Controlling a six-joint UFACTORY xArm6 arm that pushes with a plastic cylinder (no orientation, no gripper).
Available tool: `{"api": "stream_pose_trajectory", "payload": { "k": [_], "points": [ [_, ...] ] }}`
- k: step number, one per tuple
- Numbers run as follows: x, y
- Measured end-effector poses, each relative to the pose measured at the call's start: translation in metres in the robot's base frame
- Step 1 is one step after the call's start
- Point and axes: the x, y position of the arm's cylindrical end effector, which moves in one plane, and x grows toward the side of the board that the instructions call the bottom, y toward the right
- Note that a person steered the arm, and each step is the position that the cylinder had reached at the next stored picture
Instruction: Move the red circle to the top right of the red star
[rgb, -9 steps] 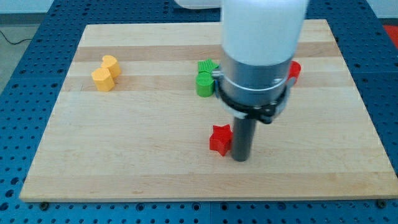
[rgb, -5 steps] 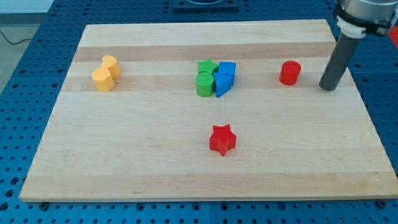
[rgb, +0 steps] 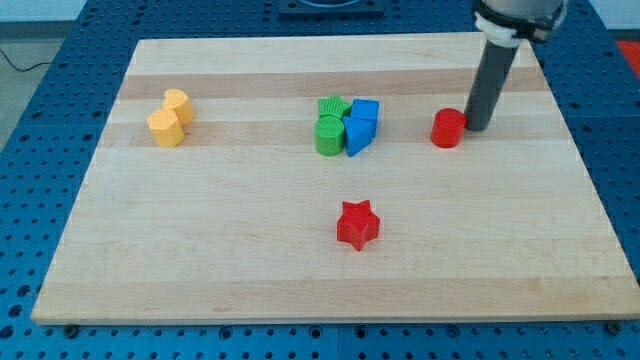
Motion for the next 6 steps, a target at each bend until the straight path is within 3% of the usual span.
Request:
{"api": "stream_pose_trajectory", "payload": {
  "k": [1,4,6],
  "points": [
    [-0.033,-0.001],
    [0.08,-0.043],
    [0.04,-0.026]
  ]
}}
